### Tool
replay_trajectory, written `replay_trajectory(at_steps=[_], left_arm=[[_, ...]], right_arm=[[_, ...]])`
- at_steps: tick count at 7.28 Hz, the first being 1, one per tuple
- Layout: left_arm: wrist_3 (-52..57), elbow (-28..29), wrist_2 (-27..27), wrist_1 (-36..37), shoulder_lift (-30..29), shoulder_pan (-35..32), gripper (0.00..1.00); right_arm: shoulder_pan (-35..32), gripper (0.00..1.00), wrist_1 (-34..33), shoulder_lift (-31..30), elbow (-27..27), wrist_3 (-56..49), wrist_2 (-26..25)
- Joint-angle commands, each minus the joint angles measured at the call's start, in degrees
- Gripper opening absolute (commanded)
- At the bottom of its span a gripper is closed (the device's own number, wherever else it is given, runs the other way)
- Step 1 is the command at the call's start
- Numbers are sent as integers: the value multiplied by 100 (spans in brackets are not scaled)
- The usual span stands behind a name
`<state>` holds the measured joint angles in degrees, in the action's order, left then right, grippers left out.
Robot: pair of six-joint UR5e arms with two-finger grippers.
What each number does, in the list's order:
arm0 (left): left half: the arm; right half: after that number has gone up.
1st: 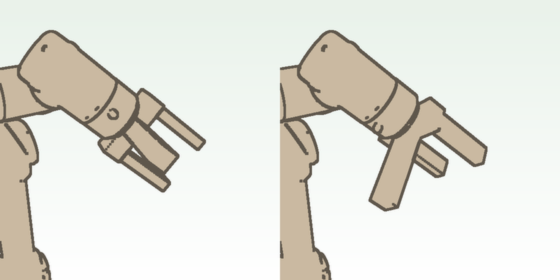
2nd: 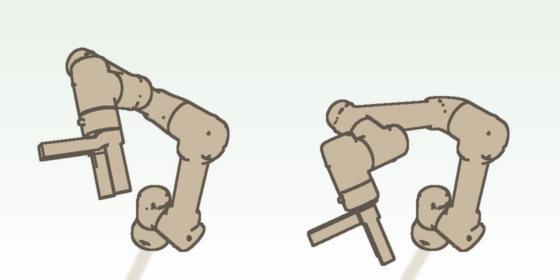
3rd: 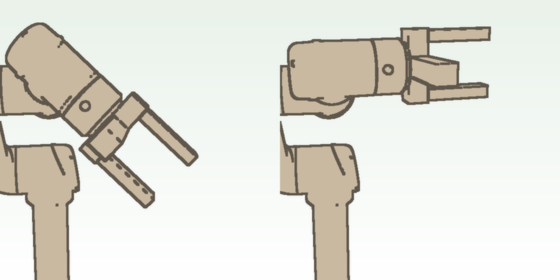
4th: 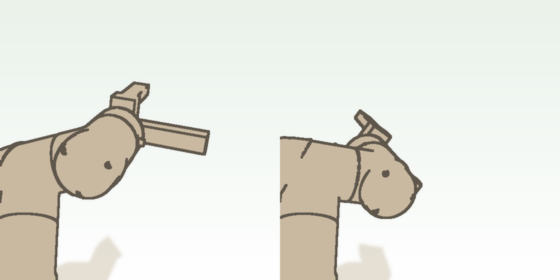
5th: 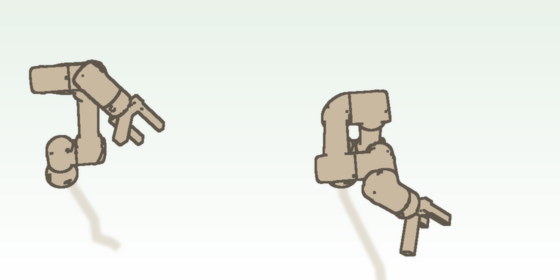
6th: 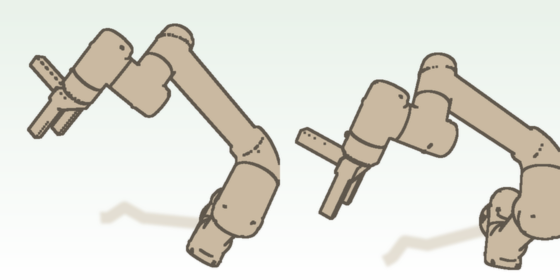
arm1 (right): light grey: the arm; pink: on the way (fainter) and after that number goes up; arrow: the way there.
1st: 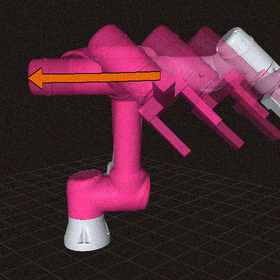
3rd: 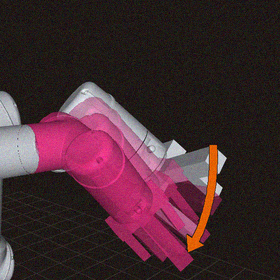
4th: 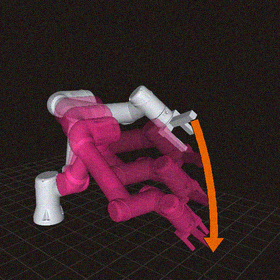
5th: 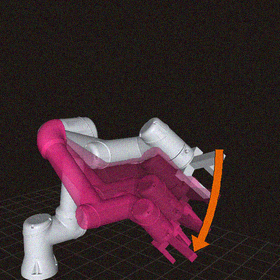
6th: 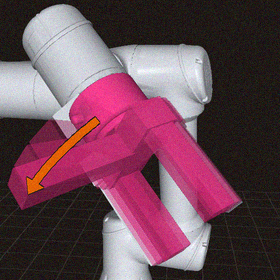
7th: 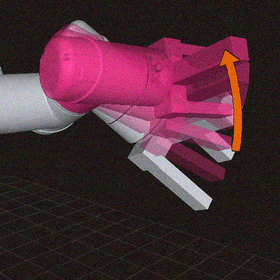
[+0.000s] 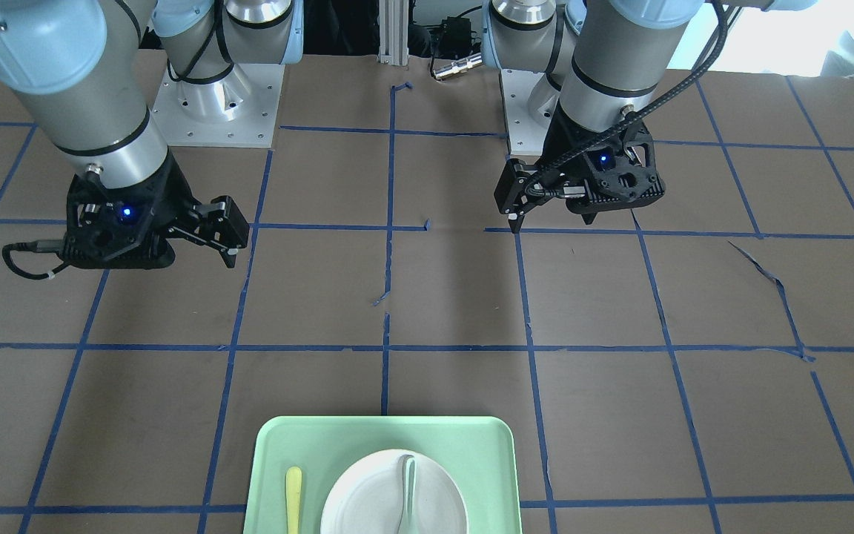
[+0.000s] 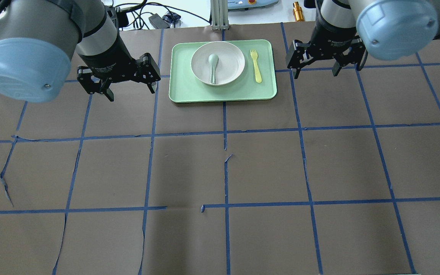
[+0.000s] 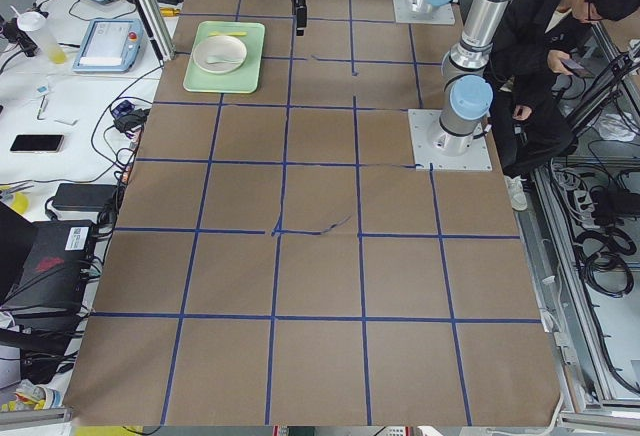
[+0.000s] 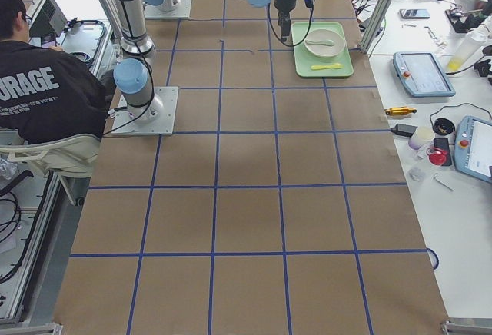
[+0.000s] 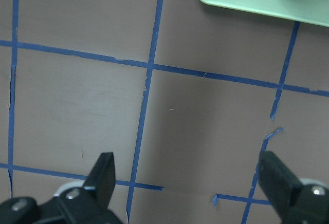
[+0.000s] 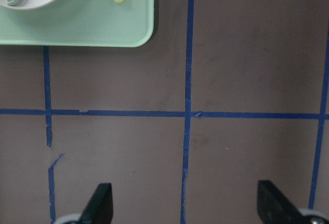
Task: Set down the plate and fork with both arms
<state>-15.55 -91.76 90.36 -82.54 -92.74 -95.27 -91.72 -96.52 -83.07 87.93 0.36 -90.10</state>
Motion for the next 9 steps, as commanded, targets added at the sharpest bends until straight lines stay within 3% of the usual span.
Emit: replay_trajectory(at_steps=[1, 7, 9], left_arm=[[-1, 52, 34, 1, 28, 8, 100], [8, 35, 34, 10, 28, 17, 100], [870, 79, 358, 89, 37, 52, 100]], right_arm=[[5, 100, 187, -419, 197, 43, -122], [-13, 100, 160, -569, 339, 52, -113], [-22, 100, 169, -569, 348, 52, -113]])
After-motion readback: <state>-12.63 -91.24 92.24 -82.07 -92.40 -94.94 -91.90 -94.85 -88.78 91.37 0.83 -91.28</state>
